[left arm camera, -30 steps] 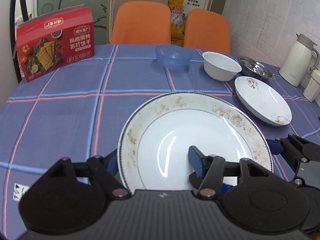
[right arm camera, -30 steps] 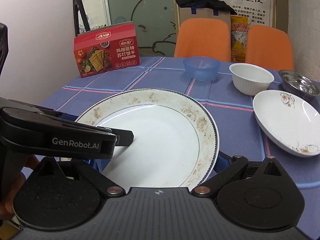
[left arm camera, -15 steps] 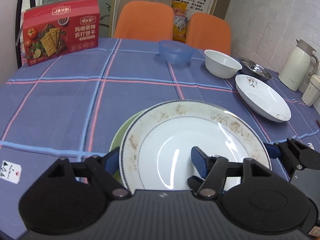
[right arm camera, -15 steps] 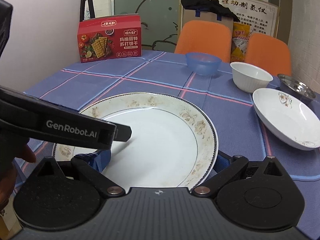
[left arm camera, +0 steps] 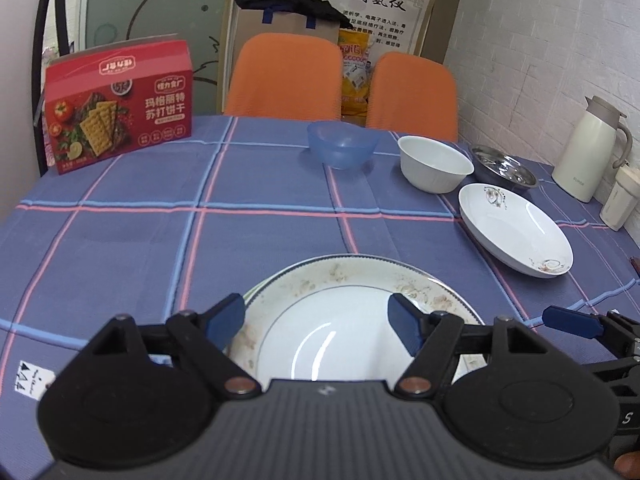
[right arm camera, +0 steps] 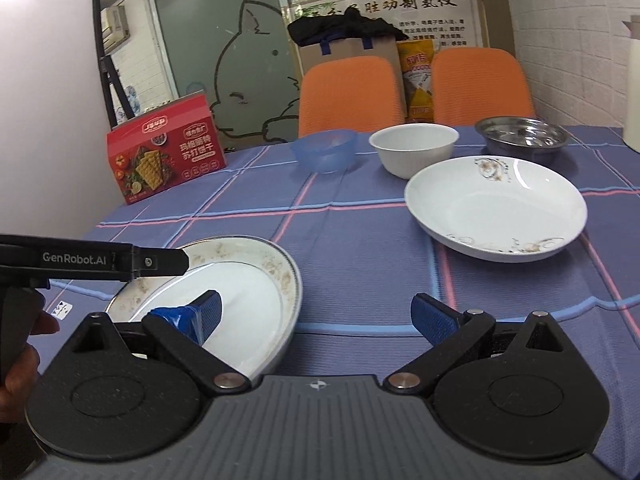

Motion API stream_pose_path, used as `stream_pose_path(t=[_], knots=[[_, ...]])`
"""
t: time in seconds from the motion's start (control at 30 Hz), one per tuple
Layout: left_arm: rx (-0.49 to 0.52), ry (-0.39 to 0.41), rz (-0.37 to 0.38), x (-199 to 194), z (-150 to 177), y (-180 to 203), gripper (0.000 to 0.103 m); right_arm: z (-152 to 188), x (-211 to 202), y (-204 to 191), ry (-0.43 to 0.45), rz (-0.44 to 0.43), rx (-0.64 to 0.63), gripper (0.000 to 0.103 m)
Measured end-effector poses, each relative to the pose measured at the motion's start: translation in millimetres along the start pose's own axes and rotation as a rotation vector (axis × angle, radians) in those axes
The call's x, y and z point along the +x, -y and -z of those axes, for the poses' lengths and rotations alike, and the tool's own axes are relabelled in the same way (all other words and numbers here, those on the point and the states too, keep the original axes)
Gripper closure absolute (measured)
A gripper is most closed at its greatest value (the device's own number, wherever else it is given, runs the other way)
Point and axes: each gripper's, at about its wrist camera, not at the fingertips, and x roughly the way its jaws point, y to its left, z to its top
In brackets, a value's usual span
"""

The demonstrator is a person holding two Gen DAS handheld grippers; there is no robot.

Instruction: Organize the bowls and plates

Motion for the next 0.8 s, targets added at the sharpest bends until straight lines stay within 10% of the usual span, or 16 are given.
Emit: stream_pose_path(t=[0.8], knots=[[0.188,-0.016,0.018,48,-51,91,0.021,-25,-16,118,0.045,0.163,0.155,0.014]])
